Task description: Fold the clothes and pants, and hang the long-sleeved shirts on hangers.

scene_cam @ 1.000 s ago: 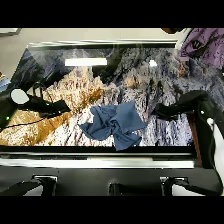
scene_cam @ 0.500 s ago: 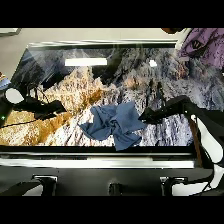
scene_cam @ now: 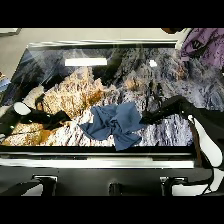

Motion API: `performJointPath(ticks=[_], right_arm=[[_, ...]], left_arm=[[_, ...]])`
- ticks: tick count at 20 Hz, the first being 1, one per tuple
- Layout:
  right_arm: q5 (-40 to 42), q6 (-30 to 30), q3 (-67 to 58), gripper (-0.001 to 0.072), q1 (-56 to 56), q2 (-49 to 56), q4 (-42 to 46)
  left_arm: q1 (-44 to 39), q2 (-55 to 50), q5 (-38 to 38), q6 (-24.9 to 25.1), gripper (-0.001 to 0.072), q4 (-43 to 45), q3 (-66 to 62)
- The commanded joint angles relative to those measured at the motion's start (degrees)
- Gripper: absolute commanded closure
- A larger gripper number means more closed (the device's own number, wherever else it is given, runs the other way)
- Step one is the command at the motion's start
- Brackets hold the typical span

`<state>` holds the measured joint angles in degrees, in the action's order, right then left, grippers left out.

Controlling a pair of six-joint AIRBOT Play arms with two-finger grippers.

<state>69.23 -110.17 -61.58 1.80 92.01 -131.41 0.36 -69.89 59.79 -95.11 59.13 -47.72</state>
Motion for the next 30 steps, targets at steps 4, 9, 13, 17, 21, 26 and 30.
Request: performJointPath(ticks=[4,9,13,17,21,26,30], right_arm=[[2.8,0.7,-0.1,0.0681,-0.1,-5.2,0.1],[2.5,1.4,-0.1,0.0682,-0.1,-9.5,0.1],[0.5,1.6,-2.8,0.0682,-0.1,-16.7,0.6],[-7.3,9.9,-18.7,0.0682,-0.1,-25.7,9.0],[-9.3,17.5,-36.4,0.0682,-0.1,-34.1,22.9],[-7.8,21.6,-45.1,0.0681,-0.1,-47.9,33.4],[-7.8,23.7,-45.1,0.0681,-0.1,-55.1,33.4]], left_arm=[[-9.2,-5.0,-13.4,6.6,0.0092,-13.3,6.8],[-15.1,-10.3,-16.8,7.2,0.0688,-18.6,4.7],[-12.6,-7.8,-9.6,7.9,0.0696,-13.2,-5.9],[-6.3,0.0,1.0,0.0,0.0696,9.0,-28.7],[-1.8,7.6,7.0,-1.0,0.0696,20.2,-50.9],[-0.7,20.8,11.6,-4.9,0.0695,28.0,-59.7],[-0.7,27.9,15.0,-5.5,0.0695,28.2,-59.7]])
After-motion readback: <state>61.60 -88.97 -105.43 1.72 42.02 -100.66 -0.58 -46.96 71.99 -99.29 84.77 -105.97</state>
